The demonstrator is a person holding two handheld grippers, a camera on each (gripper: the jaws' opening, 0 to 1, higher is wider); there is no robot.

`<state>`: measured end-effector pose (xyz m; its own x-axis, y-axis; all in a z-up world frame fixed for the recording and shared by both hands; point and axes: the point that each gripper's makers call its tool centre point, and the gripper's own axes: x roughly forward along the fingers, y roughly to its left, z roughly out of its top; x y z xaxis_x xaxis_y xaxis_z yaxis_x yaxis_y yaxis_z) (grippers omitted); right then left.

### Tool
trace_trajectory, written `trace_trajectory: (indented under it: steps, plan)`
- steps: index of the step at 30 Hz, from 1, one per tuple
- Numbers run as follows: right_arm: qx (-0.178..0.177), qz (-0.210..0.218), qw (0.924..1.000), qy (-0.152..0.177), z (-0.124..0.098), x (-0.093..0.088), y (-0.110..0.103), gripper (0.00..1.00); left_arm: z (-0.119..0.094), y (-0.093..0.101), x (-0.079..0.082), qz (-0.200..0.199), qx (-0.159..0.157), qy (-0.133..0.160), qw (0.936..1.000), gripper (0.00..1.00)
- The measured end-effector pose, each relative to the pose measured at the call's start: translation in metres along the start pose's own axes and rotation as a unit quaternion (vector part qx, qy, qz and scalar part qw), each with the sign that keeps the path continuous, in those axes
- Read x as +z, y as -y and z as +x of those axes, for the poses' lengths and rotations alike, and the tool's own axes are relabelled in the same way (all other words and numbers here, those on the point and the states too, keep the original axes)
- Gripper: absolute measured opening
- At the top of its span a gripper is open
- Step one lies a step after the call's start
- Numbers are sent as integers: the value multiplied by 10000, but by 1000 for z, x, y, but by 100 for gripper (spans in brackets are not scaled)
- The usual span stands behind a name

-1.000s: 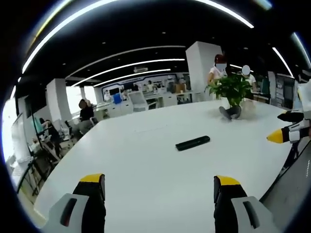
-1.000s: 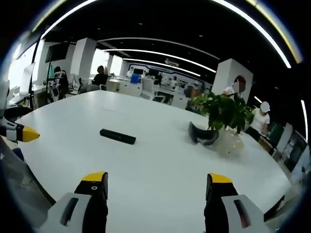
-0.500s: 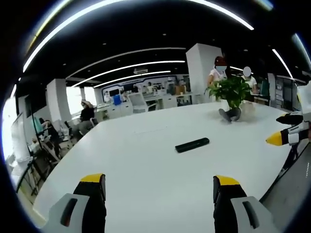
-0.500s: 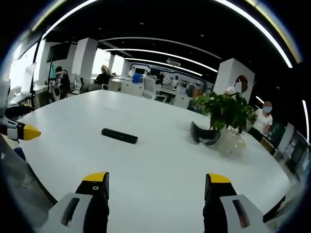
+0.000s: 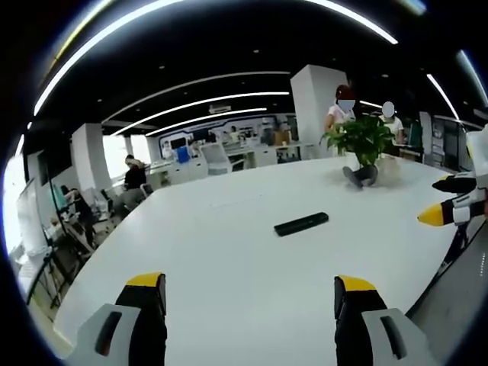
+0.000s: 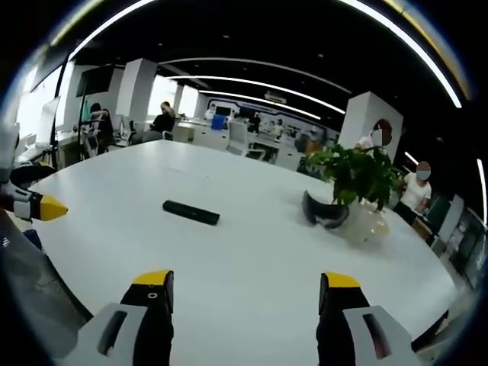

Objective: Press the specified remote control buttons in sequence, fully releasing each button before pressing the next.

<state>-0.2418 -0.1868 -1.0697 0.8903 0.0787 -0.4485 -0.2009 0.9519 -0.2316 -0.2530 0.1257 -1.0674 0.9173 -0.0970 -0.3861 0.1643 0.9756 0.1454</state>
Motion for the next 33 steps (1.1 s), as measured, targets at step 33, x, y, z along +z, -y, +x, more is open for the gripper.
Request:
trace_trajectory:
  steps: [33]
  plan:
    - [95,-38,9999,-80,2,-3,-3,71,73,27,87,793,-1370,258,9870,88]
